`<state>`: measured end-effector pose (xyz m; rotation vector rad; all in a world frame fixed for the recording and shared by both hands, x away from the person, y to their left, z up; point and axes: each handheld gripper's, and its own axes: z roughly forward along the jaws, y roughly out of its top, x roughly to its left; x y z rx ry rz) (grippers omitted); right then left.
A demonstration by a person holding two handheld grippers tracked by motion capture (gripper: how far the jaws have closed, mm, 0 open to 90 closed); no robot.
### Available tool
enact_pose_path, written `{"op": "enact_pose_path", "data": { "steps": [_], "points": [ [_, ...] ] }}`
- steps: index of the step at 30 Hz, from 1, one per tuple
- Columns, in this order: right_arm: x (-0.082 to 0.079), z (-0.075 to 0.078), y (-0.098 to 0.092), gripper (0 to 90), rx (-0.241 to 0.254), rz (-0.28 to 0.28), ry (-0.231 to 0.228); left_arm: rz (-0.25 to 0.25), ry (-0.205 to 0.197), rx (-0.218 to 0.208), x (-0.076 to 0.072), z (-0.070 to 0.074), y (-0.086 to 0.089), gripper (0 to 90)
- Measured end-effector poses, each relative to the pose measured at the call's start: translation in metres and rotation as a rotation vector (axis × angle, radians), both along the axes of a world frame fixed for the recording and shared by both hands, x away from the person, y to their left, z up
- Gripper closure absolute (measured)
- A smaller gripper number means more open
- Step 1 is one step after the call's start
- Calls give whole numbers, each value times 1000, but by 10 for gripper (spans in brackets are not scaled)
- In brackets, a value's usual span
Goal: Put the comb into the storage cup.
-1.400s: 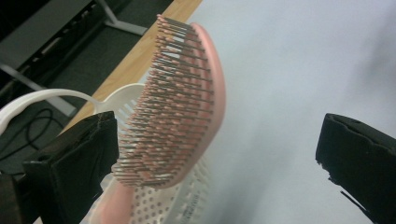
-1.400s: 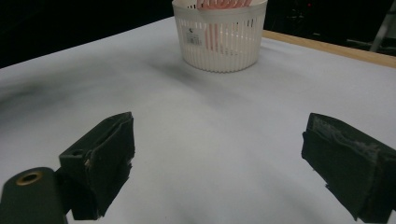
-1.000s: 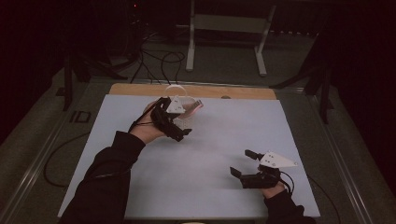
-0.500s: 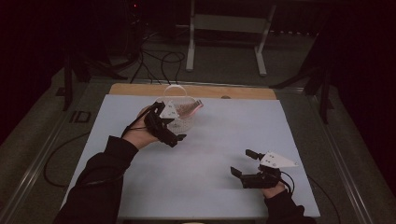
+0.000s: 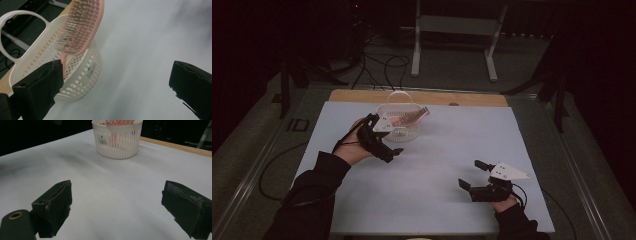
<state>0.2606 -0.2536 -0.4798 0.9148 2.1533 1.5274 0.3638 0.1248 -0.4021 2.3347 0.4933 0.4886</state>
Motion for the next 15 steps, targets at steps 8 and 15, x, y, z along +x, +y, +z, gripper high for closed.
{"op": "enact_pose_path", "data": {
  "steps": [8,15],
  "points": [
    [0,0,0,94,-3,1,1,12,0,1,-8,-4,11,1],
    [0,-1,1,94,-2,1,2,21,-3,10,-15,-6,19,1]
  ]
}}
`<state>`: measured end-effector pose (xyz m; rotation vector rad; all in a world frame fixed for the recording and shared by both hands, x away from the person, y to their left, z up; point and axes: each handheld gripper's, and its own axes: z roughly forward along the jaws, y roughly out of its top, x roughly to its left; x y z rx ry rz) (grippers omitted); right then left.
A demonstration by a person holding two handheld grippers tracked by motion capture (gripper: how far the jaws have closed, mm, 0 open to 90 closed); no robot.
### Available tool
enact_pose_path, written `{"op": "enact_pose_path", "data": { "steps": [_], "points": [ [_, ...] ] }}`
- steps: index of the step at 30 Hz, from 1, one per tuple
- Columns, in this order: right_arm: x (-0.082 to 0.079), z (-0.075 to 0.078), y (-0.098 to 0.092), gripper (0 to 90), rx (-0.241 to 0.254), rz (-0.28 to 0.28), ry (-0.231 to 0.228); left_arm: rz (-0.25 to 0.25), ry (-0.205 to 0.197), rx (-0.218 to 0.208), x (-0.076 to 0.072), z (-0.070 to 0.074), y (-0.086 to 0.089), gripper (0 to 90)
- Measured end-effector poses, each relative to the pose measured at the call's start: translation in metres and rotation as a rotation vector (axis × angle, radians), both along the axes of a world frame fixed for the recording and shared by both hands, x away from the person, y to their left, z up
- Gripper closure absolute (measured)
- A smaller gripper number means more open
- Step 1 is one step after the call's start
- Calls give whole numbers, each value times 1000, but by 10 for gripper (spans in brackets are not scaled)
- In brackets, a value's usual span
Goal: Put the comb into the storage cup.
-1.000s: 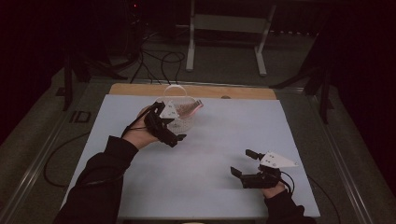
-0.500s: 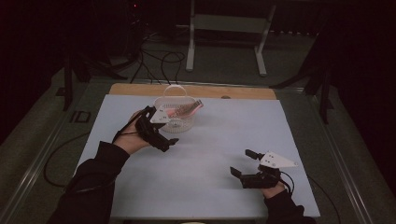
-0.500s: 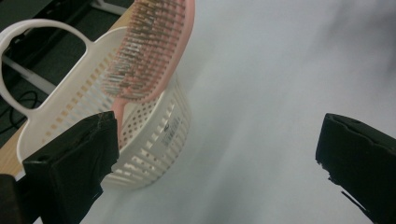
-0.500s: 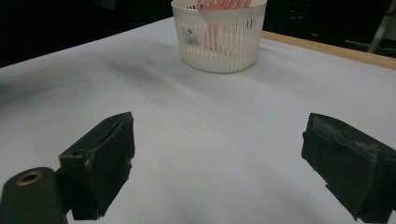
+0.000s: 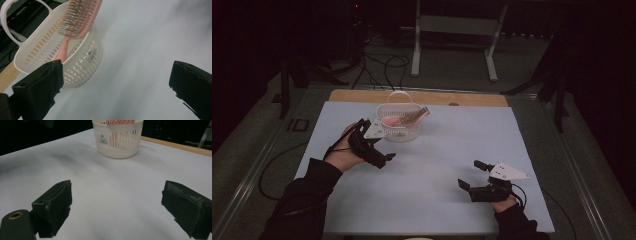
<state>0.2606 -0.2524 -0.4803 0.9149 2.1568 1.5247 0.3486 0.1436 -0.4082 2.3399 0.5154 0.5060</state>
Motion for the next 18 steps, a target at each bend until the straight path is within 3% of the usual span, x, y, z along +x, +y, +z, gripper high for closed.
{"op": "enact_pose_path", "data": {
  "steps": [11,18],
  "points": [
    [0,0,-1,94,-3,0,-3,21,9,6,-12,-10,14,1],
    [0,0,1,93,-9,4,-4,31,15,-11,-21,-15,23,1]
  ]
}}
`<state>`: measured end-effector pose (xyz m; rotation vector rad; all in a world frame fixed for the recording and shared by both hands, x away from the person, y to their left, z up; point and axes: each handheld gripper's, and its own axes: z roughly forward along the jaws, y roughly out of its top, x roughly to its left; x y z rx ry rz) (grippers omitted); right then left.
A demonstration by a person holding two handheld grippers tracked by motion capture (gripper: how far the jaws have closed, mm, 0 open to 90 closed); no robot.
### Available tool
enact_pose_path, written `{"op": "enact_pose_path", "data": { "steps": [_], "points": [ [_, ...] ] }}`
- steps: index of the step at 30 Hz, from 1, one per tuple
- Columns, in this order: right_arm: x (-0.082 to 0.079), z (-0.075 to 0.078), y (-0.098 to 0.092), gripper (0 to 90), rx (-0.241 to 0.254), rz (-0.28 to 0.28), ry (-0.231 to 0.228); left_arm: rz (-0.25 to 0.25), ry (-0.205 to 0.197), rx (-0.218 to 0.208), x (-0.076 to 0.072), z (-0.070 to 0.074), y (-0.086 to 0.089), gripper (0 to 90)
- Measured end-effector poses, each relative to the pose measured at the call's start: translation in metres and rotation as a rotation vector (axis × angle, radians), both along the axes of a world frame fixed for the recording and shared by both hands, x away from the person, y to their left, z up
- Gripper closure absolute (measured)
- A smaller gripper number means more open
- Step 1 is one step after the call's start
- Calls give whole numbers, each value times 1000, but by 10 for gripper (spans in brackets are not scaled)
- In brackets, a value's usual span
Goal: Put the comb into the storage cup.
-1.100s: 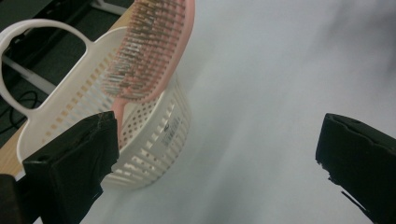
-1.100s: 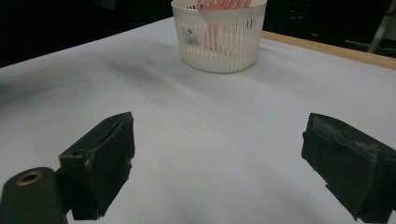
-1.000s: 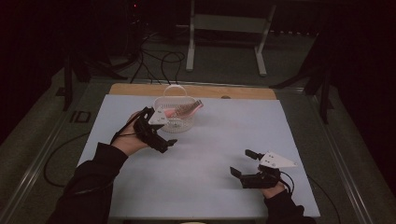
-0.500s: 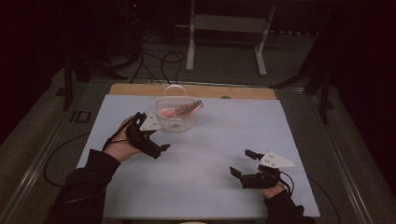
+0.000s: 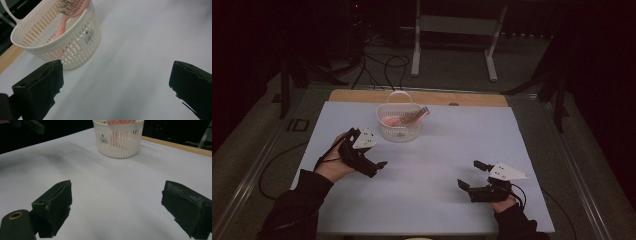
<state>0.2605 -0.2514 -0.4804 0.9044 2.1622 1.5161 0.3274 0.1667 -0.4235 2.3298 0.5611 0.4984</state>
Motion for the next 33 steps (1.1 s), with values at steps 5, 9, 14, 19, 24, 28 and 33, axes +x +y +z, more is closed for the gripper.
{"op": "enact_pose_path", "data": {
  "steps": [5,9,14,19,24,28,33],
  "points": [
    [0,0,-1,94,0,-1,-2,7,16,-9,-7,-7,6,1],
    [-1,0,0,94,-1,-2,1,21,21,-22,-12,-13,11,1],
    [-1,0,0,94,-3,-2,0,30,38,-33,-18,-21,18,1],
    [0,0,1,94,-4,2,0,36,52,-31,-24,-30,22,1],
    [0,-1,1,94,1,3,4,55,69,-32,-29,-43,28,0],
    [0,-1,1,94,-2,3,4,70,84,-34,-33,-54,34,0],
    [0,-1,1,94,-4,2,7,87,110,-47,-39,-63,40,0]
  ]
}}
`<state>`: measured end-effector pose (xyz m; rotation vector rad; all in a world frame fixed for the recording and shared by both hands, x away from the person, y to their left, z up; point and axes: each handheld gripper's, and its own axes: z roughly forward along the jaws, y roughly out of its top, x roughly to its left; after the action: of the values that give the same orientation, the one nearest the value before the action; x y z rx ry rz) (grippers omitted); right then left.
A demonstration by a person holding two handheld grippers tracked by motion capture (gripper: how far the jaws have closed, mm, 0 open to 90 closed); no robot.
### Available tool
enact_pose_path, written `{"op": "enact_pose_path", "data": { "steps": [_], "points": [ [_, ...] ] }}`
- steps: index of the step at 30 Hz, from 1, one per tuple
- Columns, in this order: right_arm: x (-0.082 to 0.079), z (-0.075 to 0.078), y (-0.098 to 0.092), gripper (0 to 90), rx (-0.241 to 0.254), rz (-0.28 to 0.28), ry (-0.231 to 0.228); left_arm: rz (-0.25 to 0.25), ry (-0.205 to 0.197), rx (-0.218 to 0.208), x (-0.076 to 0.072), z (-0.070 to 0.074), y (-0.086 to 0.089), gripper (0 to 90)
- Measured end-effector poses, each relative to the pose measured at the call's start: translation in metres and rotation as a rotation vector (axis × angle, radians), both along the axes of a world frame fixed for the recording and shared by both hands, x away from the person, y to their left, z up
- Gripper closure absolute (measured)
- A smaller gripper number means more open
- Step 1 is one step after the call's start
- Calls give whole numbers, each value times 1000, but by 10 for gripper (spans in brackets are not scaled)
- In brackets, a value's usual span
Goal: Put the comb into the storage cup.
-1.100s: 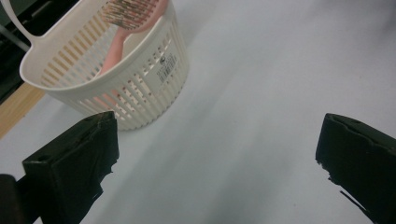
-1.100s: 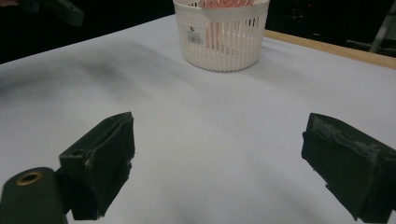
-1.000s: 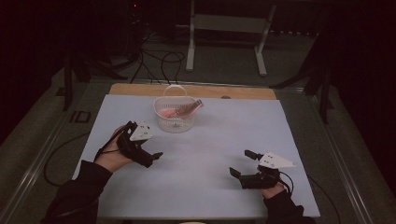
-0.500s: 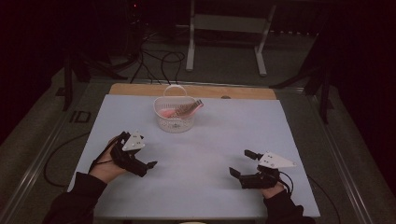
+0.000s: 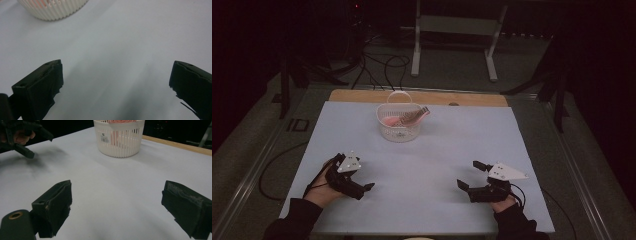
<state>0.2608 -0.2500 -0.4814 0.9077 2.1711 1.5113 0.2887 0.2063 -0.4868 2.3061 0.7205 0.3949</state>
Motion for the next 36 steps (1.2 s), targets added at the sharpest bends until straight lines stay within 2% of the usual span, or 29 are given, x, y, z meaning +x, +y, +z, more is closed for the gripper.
{"op": "enact_pose_path", "data": {
  "steps": [9,23,28,30,36],
  "points": [
    [0,-1,0,94,-3,2,-2,32,19,-46,-9,-8,9,0],
    [1,-2,1,94,-14,4,-3,65,52,-61,-27,-22,17,0],
    [0,-2,0,94,-16,4,-5,126,61,-105,-30,-26,23,0],
    [1,-2,0,94,-15,3,-3,142,55,-101,-32,-28,24,0],
    [1,-3,0,94,-18,4,-2,150,52,-110,-34,-31,27,0]
  ]
}}
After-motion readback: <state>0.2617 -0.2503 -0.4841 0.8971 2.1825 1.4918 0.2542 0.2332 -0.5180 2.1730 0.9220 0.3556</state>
